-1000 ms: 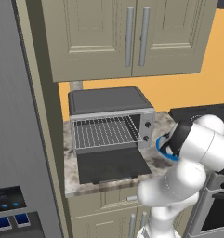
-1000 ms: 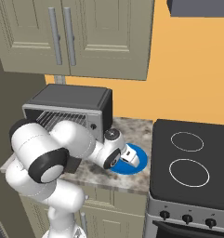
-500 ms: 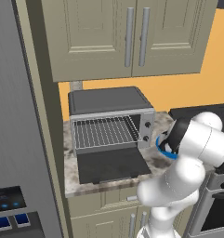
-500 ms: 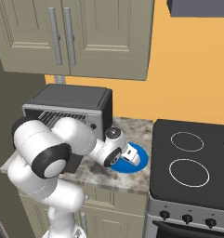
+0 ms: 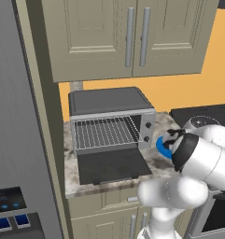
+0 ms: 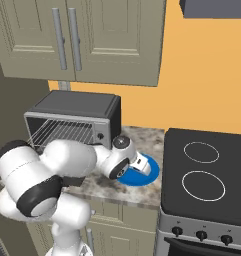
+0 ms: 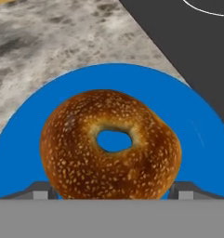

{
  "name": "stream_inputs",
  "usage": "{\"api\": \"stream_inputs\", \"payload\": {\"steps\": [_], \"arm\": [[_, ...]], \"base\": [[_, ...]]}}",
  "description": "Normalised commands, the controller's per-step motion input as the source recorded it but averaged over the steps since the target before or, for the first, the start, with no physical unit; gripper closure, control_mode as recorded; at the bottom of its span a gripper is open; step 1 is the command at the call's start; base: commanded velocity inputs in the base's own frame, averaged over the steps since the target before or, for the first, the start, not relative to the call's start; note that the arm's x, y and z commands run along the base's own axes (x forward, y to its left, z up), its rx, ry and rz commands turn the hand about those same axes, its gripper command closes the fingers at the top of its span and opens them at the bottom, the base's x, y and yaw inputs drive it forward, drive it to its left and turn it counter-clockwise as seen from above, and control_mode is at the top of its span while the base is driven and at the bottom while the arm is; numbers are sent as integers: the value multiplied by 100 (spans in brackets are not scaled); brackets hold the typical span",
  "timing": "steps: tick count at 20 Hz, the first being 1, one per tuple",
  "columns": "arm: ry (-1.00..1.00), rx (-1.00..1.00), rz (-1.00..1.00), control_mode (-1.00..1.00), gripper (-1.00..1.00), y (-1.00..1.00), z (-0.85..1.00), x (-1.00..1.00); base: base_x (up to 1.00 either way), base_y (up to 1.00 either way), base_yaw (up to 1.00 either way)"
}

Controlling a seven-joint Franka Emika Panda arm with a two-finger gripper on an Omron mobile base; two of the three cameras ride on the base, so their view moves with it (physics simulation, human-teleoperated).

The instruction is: Pick up the bagel from the plate, place it on the toaster oven rack, close the door, and set the timer.

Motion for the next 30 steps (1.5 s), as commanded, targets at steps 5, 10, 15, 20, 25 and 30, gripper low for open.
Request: {"api": "stream_inputs", "payload": {"steps": [5,10,15,20,25,30], "arm": [[0,0,12,-100,100,0,64,-37],[0,0,14,-100,100,13,57,-52],[0,0,15,-100,100,42,50,-48],[1,-2,16,-100,100,66,26,-45],[3,-3,15,-100,100,74,19,-34],[1,-1,11,-100,100,75,23,-6]], "base": [[0,0,0],[0,0,0],[0,0,0],[0,0,0],[0,0,0],[0,0,0]]}}
